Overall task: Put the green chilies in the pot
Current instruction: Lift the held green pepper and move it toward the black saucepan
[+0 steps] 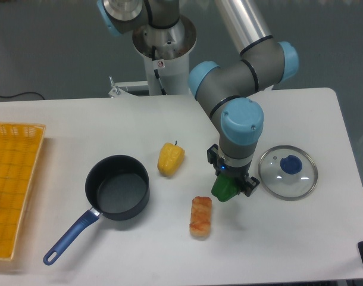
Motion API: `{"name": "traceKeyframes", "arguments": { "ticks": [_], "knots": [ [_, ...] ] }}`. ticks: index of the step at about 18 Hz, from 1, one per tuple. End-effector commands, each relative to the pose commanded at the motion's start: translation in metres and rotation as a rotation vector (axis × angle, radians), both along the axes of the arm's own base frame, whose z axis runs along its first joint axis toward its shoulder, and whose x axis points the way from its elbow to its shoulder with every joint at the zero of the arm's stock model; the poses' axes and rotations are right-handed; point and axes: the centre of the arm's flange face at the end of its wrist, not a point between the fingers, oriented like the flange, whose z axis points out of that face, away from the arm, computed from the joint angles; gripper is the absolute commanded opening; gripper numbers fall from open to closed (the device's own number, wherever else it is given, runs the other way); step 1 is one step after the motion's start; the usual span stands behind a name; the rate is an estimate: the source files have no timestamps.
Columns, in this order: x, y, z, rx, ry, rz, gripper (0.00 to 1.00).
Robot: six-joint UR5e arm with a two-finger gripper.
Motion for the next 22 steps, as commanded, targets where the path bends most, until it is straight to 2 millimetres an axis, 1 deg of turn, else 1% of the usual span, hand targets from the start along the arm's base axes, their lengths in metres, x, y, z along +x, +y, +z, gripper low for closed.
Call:
{"name": "traceKeyframes", "arguments": {
  "ticks": [5, 7, 9, 10, 12, 13, 14, 15, 17, 19, 22],
  "knots": [
    [0.004, -0.001, 0.001, 0.000, -0.002, -0.002, 0.30],
    [0.008, -0.001, -0.005, -0.006, -0.011, -0.005, 0.30],
    [0.011, 0.001, -0.004, -0.006, -0.011, -0.009, 0.34],
    [0.016, 0.004, 0.001, -0.001, -0.005, -0.012, 0.34],
    [0.026, 0.010, 0.004, 0.003, -0.002, 0.003, 0.33],
    [0.030, 0.010, 0.002, 0.001, -0.005, 0.006, 0.30],
    [0.038, 0.013, 0.008, 0.007, 0.000, 0.000, 0.28],
    [0.043, 0.011, 0.011, 0.008, 0.001, 0.006, 0.23],
    [0.050, 0.011, 0.013, 0.011, -0.002, 0.006, 0.19],
    [0.056, 0.010, 0.015, 0.026, -0.009, 0.018, 0.19],
    [0.075, 0.022, 0.022, 0.035, -0.006, 0.019, 0.19]
  ]
}}
